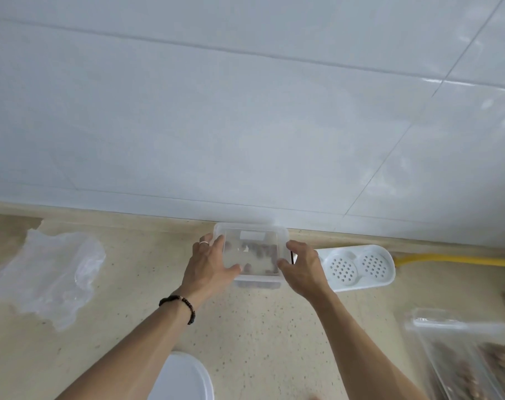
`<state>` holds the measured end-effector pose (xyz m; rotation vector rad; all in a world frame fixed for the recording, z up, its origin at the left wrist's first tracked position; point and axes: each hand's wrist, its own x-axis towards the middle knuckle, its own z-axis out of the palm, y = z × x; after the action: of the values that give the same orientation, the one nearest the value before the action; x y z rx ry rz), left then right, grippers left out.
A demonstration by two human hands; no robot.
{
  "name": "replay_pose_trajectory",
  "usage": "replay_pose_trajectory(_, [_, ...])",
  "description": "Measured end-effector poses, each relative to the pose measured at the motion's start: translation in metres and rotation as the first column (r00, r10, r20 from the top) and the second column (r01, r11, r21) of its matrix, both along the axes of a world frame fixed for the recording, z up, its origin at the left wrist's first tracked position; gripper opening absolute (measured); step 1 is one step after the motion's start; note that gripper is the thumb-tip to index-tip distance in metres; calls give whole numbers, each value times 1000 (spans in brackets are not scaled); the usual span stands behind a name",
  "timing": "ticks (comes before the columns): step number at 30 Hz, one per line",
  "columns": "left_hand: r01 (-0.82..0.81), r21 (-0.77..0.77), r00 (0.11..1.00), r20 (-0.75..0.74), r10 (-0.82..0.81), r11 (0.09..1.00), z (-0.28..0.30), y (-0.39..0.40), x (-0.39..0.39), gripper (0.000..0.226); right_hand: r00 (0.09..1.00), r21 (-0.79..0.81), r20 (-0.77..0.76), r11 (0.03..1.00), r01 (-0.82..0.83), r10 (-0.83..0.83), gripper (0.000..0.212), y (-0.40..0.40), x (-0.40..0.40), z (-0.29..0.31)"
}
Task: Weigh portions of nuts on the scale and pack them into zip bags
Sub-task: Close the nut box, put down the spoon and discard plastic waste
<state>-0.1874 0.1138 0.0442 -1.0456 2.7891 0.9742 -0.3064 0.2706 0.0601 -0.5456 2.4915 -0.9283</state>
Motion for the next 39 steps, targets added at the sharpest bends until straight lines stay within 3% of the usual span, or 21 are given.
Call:
replay_pose_trajectory(3, [17,-4,1000,8,-16,1000,-3,-2,-1,48,1000,29,19,999,-17,16,31,1,0,0])
replay_pose_trajectory(6, [33,-2,999,15,-33,999,-6,-2,1,56,999,43,-2,998,-41,41,33,3,0,-6])
replay_pose_trajectory(8, [61,-90,998,36,-58,994,-4,-1,2,60,997,59,-27,996,-68,69,40,6,-1,-14])
replay_pose_trajectory(11, [227,-341,973,34,-230,912,-3,6,-3,57,995,94,-45,992,-86,90,51,11,-5,-18])
replay_pose_trajectory(13, [385,-343,921,87,-380,857,-8,13,-9,58,998,92,-33,994,-56,59,61,15,-9,-20])
replay_pose_trajectory(16, [500,-273,863,231,-449,822,-20,17,-12,73,993,106,98,992,61,-72,77,20,-15,-24])
replay_pose_trajectory(17, [509,-281,857,259,-446,814,-23,18,-12,75,981,78,165,993,87,-99,66,22,-17,-25])
replay_pose_trajectory(19, [503,-297,860,269,-434,812,-27,17,-12,72,955,-39,276,992,122,-107,24,23,-15,-26])
replay_pose_trajectory(21, [497,-299,863,263,-430,815,-27,18,-12,71,940,-154,319,972,177,-121,22,23,-15,-29])
replay_pose_trajectory(23, [494,-303,865,266,-426,815,-26,18,-13,70,945,-222,293,950,218,-148,7,22,-13,-27])
replay_pose_trajectory(27, [483,-306,871,262,-415,820,-25,18,-16,69,974,-230,188,958,168,-126,19,20,-11,-22])
replay_pose_trajectory(39, [511,-313,855,279,-437,801,-30,8,-20,68,997,-66,-21,996,68,-70,25,8,-17,-31])
